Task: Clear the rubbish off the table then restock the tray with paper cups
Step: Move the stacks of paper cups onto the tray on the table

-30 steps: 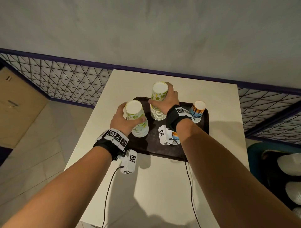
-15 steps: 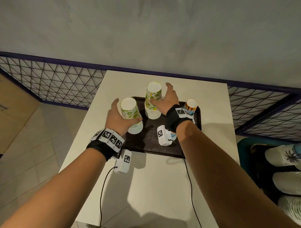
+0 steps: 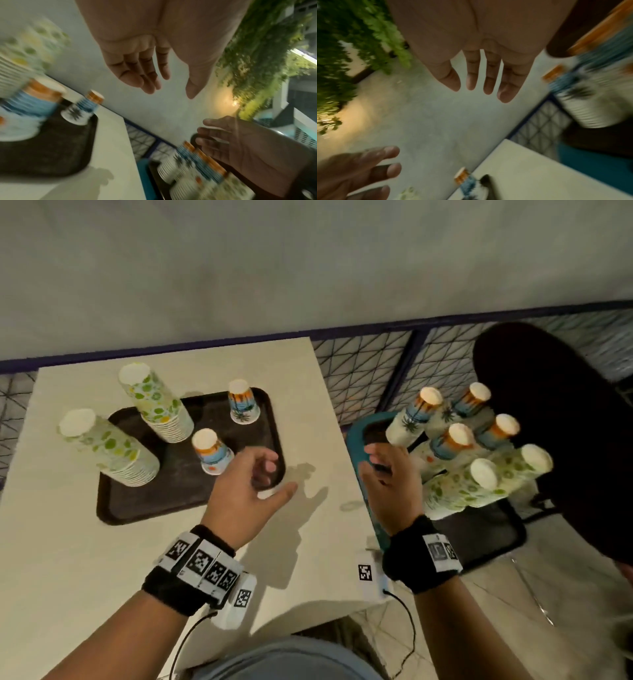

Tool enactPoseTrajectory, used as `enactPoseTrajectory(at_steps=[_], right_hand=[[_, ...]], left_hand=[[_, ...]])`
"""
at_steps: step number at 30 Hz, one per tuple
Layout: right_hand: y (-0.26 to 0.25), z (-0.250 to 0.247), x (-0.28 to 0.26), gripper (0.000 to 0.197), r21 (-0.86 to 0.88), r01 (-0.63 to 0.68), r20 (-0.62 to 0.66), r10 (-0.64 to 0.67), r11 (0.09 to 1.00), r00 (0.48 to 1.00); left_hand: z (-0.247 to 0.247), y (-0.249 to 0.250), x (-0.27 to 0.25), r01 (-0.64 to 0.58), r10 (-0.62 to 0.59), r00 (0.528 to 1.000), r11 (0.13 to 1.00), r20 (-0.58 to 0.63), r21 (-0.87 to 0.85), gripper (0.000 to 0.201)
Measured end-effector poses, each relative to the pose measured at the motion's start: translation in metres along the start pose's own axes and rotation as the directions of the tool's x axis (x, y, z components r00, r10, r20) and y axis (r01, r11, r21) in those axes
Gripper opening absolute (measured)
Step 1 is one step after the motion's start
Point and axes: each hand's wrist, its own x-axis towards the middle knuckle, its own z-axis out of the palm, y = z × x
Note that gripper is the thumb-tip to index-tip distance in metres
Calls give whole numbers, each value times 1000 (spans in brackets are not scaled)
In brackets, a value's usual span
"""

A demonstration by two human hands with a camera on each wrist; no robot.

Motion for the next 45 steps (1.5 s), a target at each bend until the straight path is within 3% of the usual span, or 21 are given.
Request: enactPoseTrajectory(at_steps=[5,9,13,18,21,25,28,34,41,45], right_hand=[[104,-94,-57,28,-81,-221,-140,208,972,968],[173,-152,-71,24,-36,-478,-269,452,878,851],[219,-182,-50,46,41,-594,-300,577,803,759],[234,-193,-1,82,67,-571,-225,570,818,790],[244,-189,20,76,116,-498,-174,512,859,841],[248,-186,44,80,135,-542,-158,558,829,815],[261,-179,53,105,88,-570,-176,576,817,799],[264,-176,54,92,123,-642,-175,654,757,736],[266,-168,25,90,129,-593,-194,607,795,771],[271,-164,16,94,90,-589,-194,594,803,780]], left_hand=[[124,24,5,-10,13,970,1000,243,-14,61],[213,45,9,57,-52,916,998,397,-2,79],[271,59,17,153,-156,874,987,460,44,100],[318,56,25,204,-237,865,971,443,123,112],[335,44,28,250,-287,871,958,398,143,117],[350,37,34,272,-290,881,957,374,102,112],[359,34,36,266,-285,895,959,344,101,103],[372,23,34,302,-307,909,951,282,64,84],[387,38,42,276,-261,908,961,328,0,111],[390,36,44,289,-277,907,957,318,8,105]])
